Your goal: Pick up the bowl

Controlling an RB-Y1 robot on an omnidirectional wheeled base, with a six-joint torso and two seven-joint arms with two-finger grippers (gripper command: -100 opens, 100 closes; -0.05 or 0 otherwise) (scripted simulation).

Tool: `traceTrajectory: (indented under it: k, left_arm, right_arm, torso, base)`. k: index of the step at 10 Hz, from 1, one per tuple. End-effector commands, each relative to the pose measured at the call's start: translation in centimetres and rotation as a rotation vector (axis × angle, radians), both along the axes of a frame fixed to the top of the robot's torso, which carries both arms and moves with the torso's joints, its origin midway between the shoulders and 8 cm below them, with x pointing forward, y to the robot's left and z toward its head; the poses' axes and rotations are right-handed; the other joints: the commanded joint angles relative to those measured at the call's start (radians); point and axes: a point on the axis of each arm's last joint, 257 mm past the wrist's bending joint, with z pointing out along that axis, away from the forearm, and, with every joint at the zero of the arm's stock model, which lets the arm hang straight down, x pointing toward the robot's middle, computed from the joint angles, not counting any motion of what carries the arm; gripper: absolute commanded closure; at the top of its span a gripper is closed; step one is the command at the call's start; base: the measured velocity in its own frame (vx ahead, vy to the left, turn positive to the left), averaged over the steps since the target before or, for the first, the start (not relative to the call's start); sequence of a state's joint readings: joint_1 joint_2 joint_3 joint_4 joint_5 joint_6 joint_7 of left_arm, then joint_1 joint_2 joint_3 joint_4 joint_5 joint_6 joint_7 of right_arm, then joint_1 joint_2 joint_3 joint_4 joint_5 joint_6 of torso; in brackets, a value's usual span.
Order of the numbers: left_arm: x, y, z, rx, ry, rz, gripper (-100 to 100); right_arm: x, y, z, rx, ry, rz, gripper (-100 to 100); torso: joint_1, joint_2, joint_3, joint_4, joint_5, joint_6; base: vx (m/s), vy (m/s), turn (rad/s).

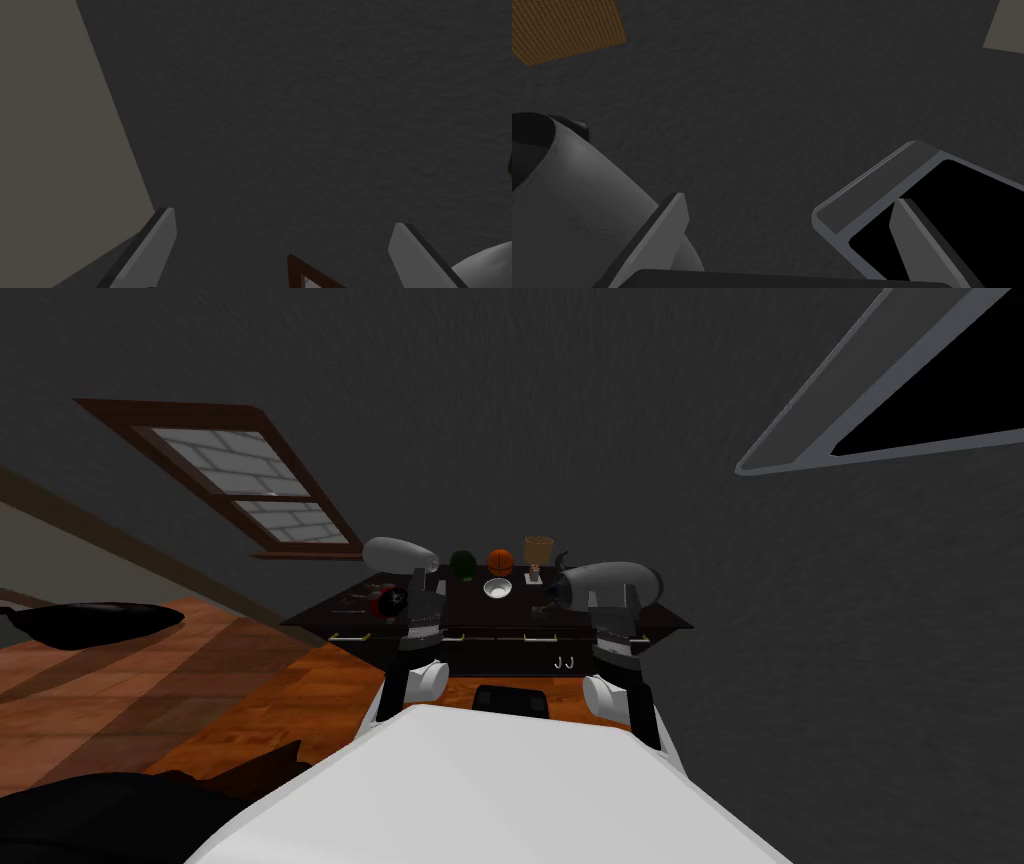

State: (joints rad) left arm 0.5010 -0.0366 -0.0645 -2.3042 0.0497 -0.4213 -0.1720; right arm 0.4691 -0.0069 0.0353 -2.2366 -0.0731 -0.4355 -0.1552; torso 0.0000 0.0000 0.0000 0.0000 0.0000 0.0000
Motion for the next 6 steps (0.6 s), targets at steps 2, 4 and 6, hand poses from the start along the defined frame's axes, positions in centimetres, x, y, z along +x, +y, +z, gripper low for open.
traceTrajectory:
  k: [2, 4, 6]
  left_arm:
    - [0.8, -0.1, -0.9, 0.054, 0.05, -0.023, -100]
    - [1.8, 0.4, -2.0, 0.097, 0.112, -0.035, -100]
    - [2.5, 0.9, -2.8, 0.114, 0.157, -0.036, -100]
  right_arm:
    - [0.0, 0.0, 0.0, 0.0, 0.0, 0.0, 0]
    - [0.0, 0.0, 0.0, 0.0, 0.0, 0.0, 0]
    - [0.0, 0.0, 0.0, 0.0, 0.0, 0.0, 0]
  torso:
    - [-0.001, 0.001, 0.0, 0.0, 0.0, 0.0]
    - [-0.002, 0.002, 0.001, 0.0, 0.0, 0.0]
    - [-0.003, 0.004, 0.002, 0.001, -0.001, 0.0]
  base:
    - [-0.018, -0.022, -0.054]
    - [-0.043, -0.041, -0.083]
    - [-0.05, -0.048, -0.064]
